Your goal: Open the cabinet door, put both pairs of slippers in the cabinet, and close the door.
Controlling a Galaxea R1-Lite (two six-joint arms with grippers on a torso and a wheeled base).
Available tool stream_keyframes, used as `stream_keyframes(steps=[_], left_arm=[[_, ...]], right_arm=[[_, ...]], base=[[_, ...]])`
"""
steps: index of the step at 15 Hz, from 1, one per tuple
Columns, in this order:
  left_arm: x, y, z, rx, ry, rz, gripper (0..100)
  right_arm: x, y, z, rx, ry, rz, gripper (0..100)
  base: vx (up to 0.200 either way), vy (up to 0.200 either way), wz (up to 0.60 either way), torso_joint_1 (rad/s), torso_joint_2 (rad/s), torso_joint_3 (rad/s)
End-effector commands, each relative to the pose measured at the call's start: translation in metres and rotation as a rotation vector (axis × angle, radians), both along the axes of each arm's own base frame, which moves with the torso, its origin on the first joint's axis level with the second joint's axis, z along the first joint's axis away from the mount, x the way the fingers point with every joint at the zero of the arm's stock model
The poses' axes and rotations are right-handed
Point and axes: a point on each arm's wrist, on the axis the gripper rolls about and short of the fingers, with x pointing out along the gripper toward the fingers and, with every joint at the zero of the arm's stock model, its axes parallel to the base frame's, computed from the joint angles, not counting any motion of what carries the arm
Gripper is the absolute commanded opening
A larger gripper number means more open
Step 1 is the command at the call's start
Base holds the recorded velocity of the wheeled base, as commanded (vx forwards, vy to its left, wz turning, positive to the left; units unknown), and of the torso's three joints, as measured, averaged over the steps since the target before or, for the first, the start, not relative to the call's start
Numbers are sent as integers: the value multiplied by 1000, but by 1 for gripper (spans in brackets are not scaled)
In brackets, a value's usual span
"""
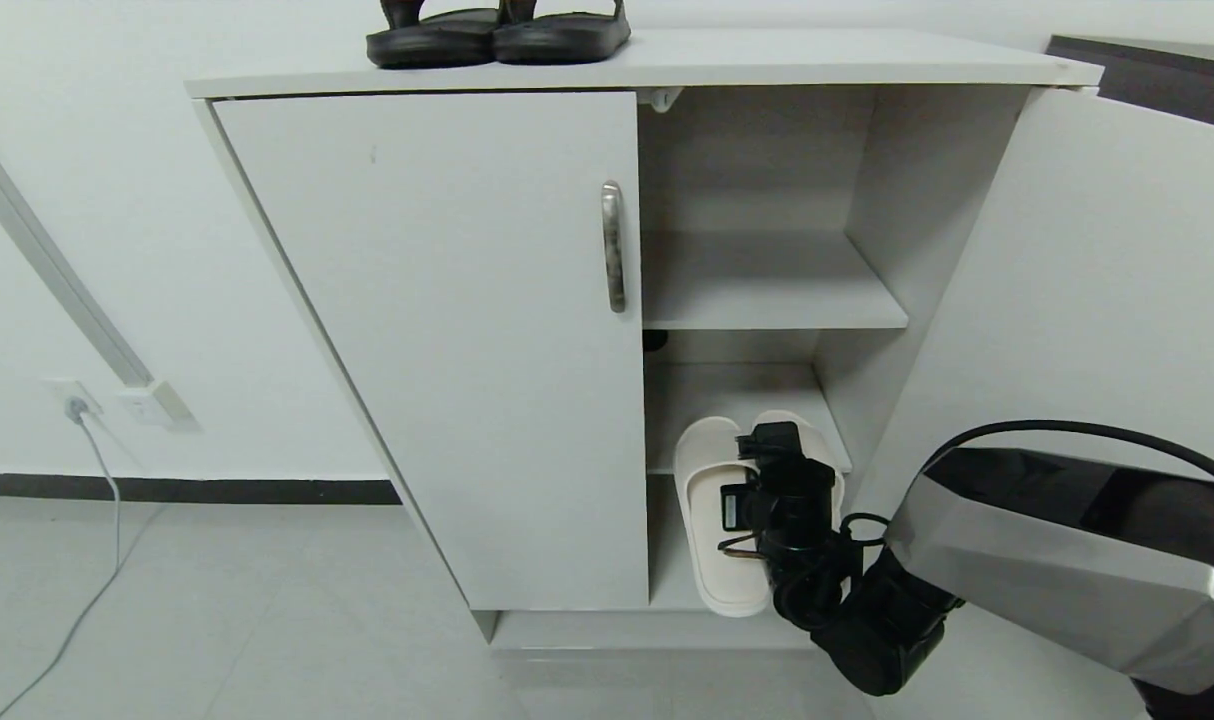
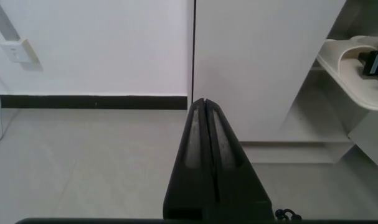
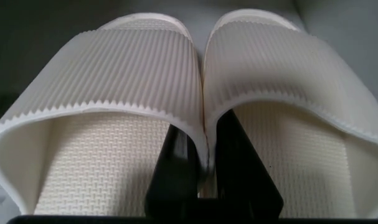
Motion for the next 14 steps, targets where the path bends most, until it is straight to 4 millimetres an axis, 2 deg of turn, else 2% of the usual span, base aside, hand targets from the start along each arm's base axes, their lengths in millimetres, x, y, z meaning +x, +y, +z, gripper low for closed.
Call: stream_keyframes(steps=[1,6,14], left_arm=[[0,0,0,0,1,0,0],[0,0,0,0,1,0,0],[0,0,0,0,0,6,0]], right_arm=[[-1,1,0,-2,1,2,0],[10,1,-2,5,-9,-8,0],[80,-5,6,23,-23,-45,0]], base=[[200,0,0,2,2,-2],[0,0,0,0,0,0],[0,0,0,0,0,0]])
